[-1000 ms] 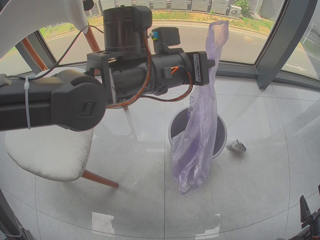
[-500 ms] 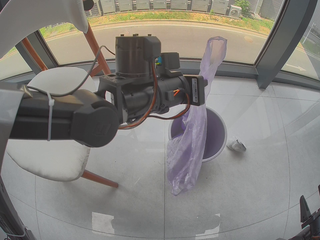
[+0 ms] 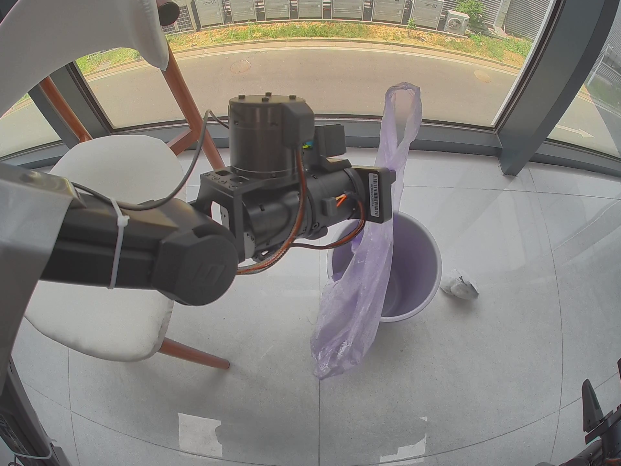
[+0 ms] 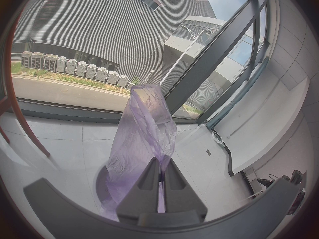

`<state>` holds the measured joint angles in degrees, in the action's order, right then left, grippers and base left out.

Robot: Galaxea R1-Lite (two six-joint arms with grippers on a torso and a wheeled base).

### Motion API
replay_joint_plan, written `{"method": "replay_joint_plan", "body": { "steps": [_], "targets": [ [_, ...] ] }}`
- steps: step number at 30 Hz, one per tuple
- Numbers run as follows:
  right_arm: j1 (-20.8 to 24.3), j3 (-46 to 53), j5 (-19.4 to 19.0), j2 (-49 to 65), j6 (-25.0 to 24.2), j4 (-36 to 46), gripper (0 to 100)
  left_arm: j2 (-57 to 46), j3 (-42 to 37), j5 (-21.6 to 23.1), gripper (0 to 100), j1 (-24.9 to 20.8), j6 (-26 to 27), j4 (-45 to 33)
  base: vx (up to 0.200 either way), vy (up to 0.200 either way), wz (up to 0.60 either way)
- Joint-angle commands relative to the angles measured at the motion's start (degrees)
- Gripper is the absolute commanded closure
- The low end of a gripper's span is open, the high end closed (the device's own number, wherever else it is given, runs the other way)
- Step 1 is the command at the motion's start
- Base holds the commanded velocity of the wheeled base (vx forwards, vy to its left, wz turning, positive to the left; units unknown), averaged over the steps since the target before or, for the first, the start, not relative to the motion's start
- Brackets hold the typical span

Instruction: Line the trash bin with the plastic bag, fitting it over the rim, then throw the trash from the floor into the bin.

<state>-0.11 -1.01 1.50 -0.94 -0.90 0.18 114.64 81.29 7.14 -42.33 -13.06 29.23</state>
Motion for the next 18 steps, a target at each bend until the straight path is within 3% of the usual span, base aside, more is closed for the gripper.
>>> {"method": "replay_joint_plan", "body": {
  "steps": [1,5,9,12,14,18],
  "targets": [
    [0.02,1.01,-0.01,0.85,0.02,-0.01,0,-0.65,-0.25,-0.38,100,-0.3,-0.04,0.03,0.2,0.0,0.0],
    [0.02,1.01,-0.01,0.85,0.11,-0.01,0,-0.65,-0.16,-2.49,100,-1.0,0.05,0.21,0.1,0.0,0.0],
    [0.02,1.01,-0.09,0.85,0.29,0.08,0,-1.0,-1.57,-8.37,100,-2.32,-2.68,0.65,0.0,0.0,0.0],
    [0.02,1.01,-0.09,0.85,0.29,0.08,0,-2.23,-2.98,-8.02,100,-2.32,-2.85,1.27,0.0,0.0,0.0],
    [0.02,1.01,-0.09,0.85,0.37,0.08,0,-3.28,-3.77,-5.65,100,-2.67,-2.68,1.27,0.0,-0.2,0.0],
    [0.02,1.01,-0.27,0.85,0.29,0.08,0,-3.9,-3.86,-5.56,100,-3.38,-2.59,1.35,0.0,-0.2,0.0]
  ]
}}
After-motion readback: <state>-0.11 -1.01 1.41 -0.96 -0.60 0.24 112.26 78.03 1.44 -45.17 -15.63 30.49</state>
